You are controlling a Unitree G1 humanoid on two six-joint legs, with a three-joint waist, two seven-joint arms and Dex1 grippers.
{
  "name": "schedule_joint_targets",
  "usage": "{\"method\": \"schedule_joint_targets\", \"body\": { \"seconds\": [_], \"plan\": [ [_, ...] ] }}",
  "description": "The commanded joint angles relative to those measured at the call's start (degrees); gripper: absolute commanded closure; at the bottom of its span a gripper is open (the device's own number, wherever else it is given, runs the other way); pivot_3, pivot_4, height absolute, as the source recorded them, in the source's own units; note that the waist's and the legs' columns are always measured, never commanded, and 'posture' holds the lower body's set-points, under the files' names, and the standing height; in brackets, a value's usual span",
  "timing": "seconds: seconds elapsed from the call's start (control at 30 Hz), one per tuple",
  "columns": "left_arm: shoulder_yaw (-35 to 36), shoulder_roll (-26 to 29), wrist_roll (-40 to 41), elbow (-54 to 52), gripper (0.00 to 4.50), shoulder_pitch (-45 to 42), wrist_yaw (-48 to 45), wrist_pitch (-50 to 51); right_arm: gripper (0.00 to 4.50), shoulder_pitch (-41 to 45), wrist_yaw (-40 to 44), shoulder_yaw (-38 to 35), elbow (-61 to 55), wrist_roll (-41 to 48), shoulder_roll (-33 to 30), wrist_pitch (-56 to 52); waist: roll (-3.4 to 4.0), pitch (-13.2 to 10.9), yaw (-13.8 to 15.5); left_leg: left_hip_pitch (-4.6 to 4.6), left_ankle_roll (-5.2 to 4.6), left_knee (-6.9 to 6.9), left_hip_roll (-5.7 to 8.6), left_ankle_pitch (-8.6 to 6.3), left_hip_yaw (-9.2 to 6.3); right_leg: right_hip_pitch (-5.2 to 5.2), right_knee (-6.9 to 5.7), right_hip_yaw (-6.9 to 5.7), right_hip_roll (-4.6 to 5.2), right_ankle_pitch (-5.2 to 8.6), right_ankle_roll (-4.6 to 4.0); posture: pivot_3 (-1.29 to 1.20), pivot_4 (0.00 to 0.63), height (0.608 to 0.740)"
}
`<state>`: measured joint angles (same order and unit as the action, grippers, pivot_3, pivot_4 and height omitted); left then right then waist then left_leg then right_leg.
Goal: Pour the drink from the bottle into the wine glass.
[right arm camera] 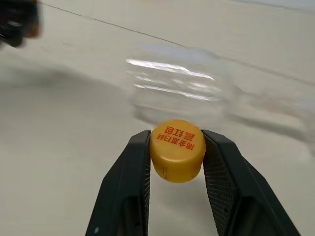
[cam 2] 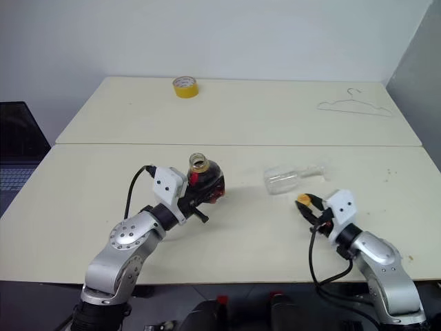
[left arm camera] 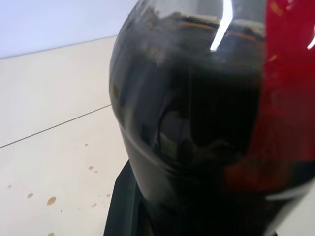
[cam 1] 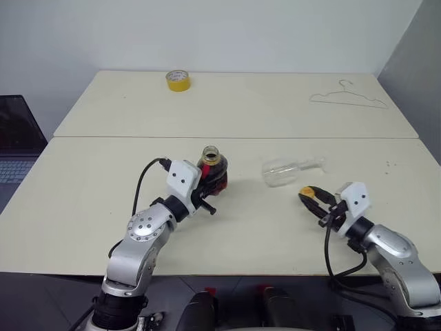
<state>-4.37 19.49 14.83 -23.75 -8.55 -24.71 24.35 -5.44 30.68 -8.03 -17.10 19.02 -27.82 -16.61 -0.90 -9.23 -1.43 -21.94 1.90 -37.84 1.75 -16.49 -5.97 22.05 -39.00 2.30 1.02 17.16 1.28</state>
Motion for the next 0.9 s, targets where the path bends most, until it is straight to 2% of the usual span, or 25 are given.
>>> {"method": "schedule_joint_targets", "body": {
  "seconds": [0.03, 0.27, 0.53, 0.6, 0.77, 0.9],
  "plan": [
    [0.07, -0.44, -0.33, -0.93, 3.99, -1.51, -0.34, -2.49, 3.28, -0.15, -1.17, -2.92, 4.78, -0.97, 0.66, 3.05, 0.0, 0.0, 0.0, 0.0, 0.0, 0.0, 0.0, 0.0, 0.0, 0.0, 0.0, 0.0, 0.0, 0.0, 0.0, 0.0, 0.15, 0.74],
    [0.3, -0.99, -0.84, -0.32, 3.99, -1.78, 0.07, -3.23, 3.28, 1.01, -1.63, -2.9, 10.92, -1.57, 1.27, 2.24, 0.01, 0.01, -0.05, 0.03, 0.0, -0.01, -0.01, 0.0, 0.03, -0.03, -0.02, 0.03, -0.01, 0.0, 0.0, 0.0, 0.15, 0.74],
    [1.64, -2.1, -0.79, 0.12, 3.99, -1.64, 1.72, -3.06, 0.67, -1.18, 2.34, -2.81, 7.78, 0.11, -0.63, 0.31, 0.0, 0.01, 0.11, 0.05, -0.01, -0.03, 0.0, 0.0, 0.0, -0.09, 0.01, 0.0, 0.0, 0.0, 0.0, 0.0, 0.15, 0.74],
    [3.02, -2.77, -0.9, 0.77, 3.99, -1.7, 3.31, -3.42, 0.01, -1.56, 3.76, -2.76, 5.95, -0.58, -1.79, 2.56, 0.0, 0.01, 0.14, 0.05, -0.01, -0.05, 0.01, 0.0, 0.0, -0.11, 0.01, 0.01, 0.0, 0.0, 0.0, 0.0, 0.15, 0.74],
    [7.46, -3.95, -1.0, 2.6, 3.99, -2.58, 7.42, -3.83, 0.0, 1.5, 5.57, -1.87, -1.5, -2.33, -4.43, 7.02, 0.01, 0.0, -0.19, 0.06, -0.01, -0.04, 0.0, 0.0, 0.02, -0.06, -0.01, 0.02, -0.01, 0.0, 0.01, 0.0, 0.15, 0.74],
    [11.48, -4.7, 0.48, 4.04, 3.99, -2.82, 9.82, -2.47, 0.0, 9.6, 7.01, 2.62, -9.54, 2.4, -4.82, -0.48, 0.01, 0.0, -0.35, 0.07, 0.02, -0.03, -0.06, 0.01, 0.02, -0.06, -0.02, 0.01, -0.07, 0.0, 0.01, 0.0, 0.15, 0.74]
  ]
}}
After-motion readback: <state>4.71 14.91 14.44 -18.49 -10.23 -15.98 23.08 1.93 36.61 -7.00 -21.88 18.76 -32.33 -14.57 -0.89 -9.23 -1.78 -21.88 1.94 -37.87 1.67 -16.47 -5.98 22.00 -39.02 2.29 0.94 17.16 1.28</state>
